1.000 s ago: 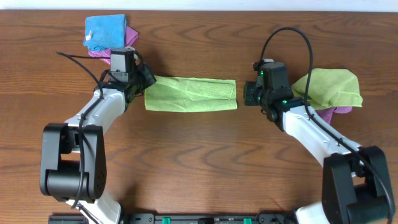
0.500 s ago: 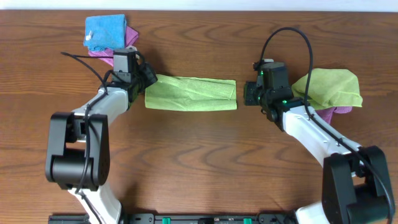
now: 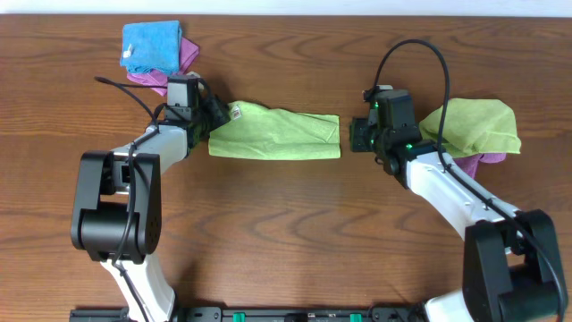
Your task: Fold the cloth
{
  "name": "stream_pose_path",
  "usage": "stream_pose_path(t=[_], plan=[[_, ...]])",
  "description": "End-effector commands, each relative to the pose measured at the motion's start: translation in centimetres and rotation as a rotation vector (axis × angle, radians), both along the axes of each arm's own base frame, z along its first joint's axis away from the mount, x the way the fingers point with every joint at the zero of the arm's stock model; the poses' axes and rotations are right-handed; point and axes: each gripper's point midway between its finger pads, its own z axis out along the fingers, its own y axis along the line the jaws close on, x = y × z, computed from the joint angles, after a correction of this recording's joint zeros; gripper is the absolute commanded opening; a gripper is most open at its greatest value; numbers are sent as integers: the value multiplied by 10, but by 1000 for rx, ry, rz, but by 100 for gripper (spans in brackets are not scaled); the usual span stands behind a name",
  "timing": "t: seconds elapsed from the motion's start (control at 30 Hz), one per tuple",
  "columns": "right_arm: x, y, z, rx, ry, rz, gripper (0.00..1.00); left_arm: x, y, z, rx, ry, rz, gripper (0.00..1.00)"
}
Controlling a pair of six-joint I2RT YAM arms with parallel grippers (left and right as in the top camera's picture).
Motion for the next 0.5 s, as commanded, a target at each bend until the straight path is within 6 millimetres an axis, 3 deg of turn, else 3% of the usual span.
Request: stream_pose_path(t=[0.0, 0.17, 0.23, 0.47], plan=[[-1, 4, 4, 31, 2, 7, 42, 11, 0, 34, 24, -80, -30, 60], [-1, 4, 4, 36, 4, 2, 43, 4, 3, 64, 44, -107, -38, 60], [-1, 4, 4, 39, 5, 4, 43, 1, 3, 70, 45, -111, -38, 54], [-3, 10, 5, 66, 11, 28, 44, -2, 2, 70, 41, -95, -41, 56]])
